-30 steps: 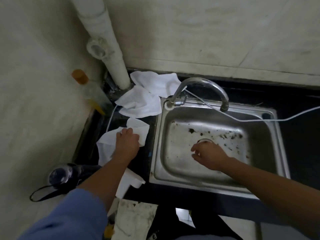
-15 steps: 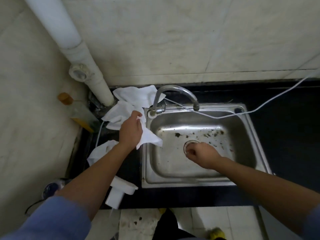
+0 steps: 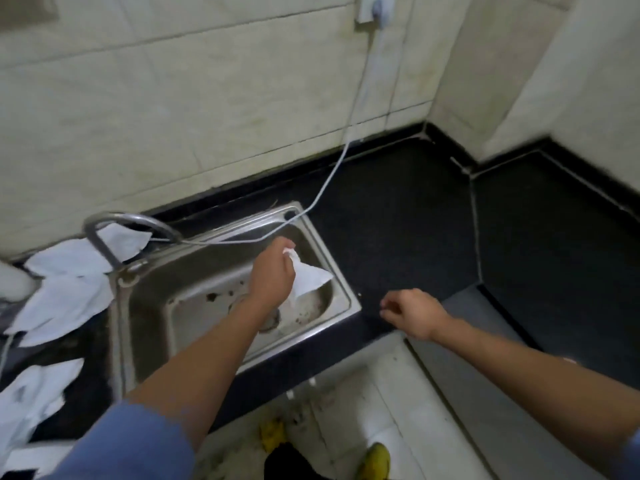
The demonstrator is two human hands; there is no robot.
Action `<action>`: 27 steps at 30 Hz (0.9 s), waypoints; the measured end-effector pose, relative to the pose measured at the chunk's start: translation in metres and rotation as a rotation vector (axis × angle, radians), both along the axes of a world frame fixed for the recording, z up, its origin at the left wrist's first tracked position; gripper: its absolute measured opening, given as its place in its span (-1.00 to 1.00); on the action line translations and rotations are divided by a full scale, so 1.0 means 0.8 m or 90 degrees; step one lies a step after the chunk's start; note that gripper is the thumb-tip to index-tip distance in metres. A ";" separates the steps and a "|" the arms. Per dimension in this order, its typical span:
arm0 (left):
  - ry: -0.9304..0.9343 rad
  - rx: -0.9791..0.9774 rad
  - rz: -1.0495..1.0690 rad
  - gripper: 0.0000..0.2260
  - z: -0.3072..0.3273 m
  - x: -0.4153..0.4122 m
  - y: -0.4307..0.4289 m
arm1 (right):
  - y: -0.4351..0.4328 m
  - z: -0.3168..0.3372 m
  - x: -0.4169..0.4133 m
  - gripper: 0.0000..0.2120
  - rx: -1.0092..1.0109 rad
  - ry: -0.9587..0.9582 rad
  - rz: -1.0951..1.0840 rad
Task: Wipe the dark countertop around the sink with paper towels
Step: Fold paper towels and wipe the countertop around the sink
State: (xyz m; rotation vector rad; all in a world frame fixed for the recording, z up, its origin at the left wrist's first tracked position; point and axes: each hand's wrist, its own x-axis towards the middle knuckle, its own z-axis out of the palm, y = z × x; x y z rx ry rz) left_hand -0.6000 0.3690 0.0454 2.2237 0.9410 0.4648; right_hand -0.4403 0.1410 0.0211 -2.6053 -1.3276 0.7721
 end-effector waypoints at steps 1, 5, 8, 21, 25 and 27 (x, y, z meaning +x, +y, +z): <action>-0.001 -0.007 -0.010 -0.77 0.000 0.025 -0.018 | -0.020 0.002 0.016 -0.80 -0.002 0.000 -0.015; 0.004 -0.030 -0.070 -0.77 0.000 0.119 -0.076 | -0.081 0.008 0.072 -0.84 0.007 0.000 -0.103; 0.008 -0.033 -0.115 -0.77 -0.002 0.182 -0.097 | -0.111 0.007 0.104 -0.83 0.023 -0.009 -0.158; 0.130 -0.026 -0.231 -0.76 -0.092 0.315 -0.089 | -0.096 -0.017 0.236 -0.79 -0.013 0.018 -0.260; 0.273 -0.002 -0.353 -0.75 -0.133 0.284 -0.082 | -0.063 -0.042 0.249 -0.79 -0.036 0.072 -0.231; 0.315 -0.025 -0.382 -0.75 -0.136 0.272 -0.079 | -0.046 -0.054 0.253 -0.79 -0.046 0.095 -0.225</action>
